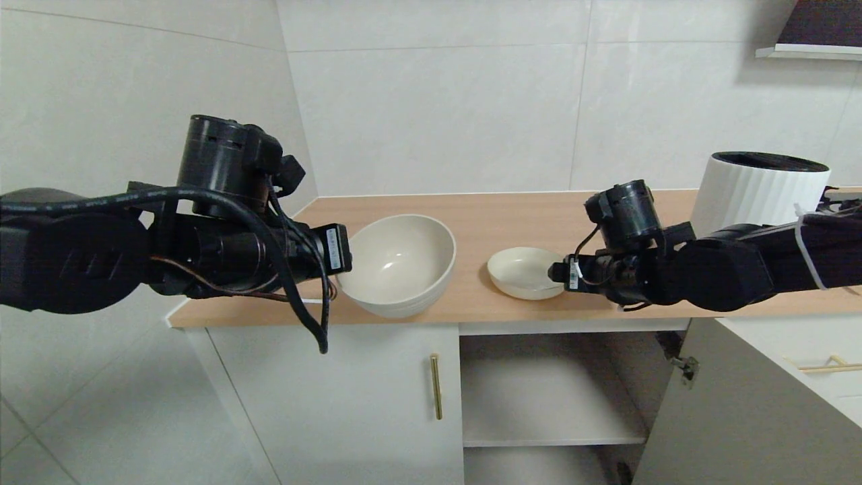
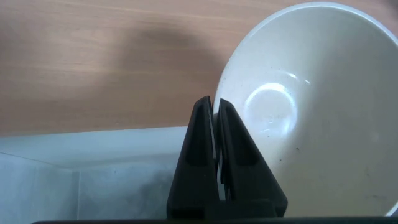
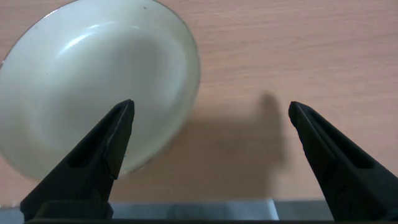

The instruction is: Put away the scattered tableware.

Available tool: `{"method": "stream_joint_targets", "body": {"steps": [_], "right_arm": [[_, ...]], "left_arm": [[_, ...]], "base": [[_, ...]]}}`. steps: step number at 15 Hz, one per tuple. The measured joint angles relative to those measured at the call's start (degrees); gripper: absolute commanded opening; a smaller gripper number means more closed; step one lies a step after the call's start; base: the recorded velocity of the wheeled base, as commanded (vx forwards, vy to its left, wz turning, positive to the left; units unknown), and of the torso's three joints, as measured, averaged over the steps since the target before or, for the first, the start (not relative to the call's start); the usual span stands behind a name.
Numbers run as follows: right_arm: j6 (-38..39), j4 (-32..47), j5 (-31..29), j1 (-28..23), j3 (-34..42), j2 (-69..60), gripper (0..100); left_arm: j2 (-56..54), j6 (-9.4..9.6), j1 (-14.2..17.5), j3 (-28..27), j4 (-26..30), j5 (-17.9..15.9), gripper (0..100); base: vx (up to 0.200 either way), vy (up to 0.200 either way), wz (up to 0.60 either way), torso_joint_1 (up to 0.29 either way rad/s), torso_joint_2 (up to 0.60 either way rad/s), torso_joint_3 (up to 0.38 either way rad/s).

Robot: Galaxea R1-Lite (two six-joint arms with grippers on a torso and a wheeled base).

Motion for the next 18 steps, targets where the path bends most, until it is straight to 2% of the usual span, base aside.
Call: {"method": "stream_joint_targets", "body": {"steps": [4, 5, 12, 18], "right_arm": [[1.17, -0.22, 0.00, -0.09, -1.84, 2.34, 100], [1.48, -0.20, 0.00, -0.04, -2.12, 2.66, 0], [2.51, -0.16, 0.16, -0.06, -2.50, 2.35, 0], [2.66, 0.26, 2.19, -0.30, 0.74, -2.51, 0]], "left_arm": [[-0.13, 0.00, -0.10, 0.06, 0.01, -0.02, 0], [-0.15, 0.00, -0.10, 0.05, 0.01, 0.00, 0], [-0.20, -0.51, -0.10, -0.16, -0.62, 0.16, 0], [-0.77, -1.21, -0.13, 2.62, -7.23, 0.88, 0]], "base": [[0.000, 0.000, 0.00, 0.000, 0.00, 0.000], [0.000, 0.000, 0.00, 0.000, 0.00, 0.000], [0.000, 0.000, 0.00, 0.000, 0.00, 0.000], [0.000, 0.000, 0.00, 0.000, 0.00, 0.000]]}}
